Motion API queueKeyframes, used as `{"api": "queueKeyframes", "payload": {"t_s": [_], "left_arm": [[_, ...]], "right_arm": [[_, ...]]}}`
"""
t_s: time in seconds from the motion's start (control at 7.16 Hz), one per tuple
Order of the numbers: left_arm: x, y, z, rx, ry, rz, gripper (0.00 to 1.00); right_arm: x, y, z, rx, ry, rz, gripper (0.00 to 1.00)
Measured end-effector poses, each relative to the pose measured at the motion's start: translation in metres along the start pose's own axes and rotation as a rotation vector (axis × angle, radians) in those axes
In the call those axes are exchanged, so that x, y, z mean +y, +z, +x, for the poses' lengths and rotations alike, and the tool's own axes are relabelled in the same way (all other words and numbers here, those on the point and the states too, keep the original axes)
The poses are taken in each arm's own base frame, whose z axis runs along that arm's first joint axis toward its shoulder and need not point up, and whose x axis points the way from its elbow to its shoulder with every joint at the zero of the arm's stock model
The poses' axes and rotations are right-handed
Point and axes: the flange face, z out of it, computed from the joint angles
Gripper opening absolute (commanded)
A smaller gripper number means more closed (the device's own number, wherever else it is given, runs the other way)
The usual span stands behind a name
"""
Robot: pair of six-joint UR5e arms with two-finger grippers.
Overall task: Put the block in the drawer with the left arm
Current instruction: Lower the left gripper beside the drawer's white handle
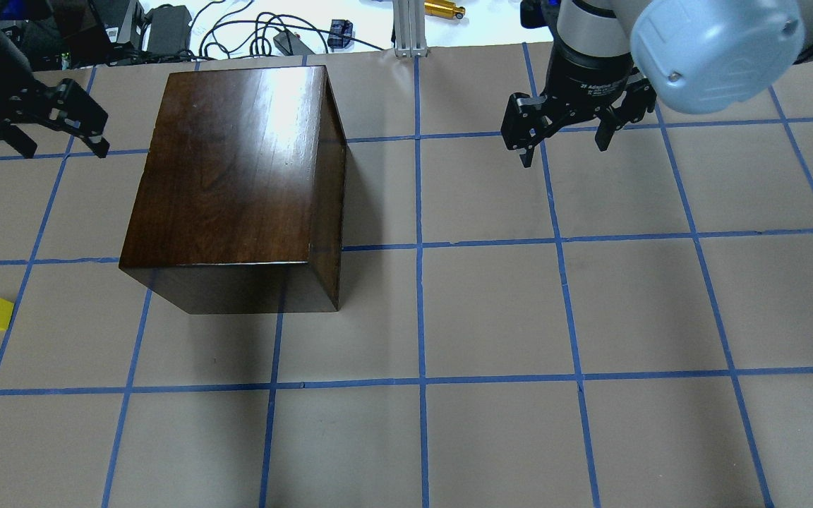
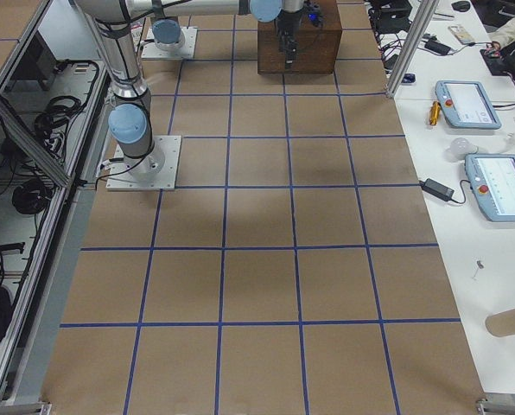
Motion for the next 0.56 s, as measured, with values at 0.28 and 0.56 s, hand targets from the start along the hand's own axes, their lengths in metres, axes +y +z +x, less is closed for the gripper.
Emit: {"api": "queueKeyframes", "payload": {"t_s": [0.28, 0.56], "left_arm": [[0.01, 0.011, -0.061, 0.015, 0.02, -0.025, 1.0], [0.024, 0.031, -0.112, 0.039, 0.051, -0.048, 1.0]], "right_arm": [[0.0, 0.0, 0.0, 0.0, -0.001, 0.0, 1.0], [0.0, 0.0, 0.0, 0.0, -0.001, 0.0, 1.0]]}}
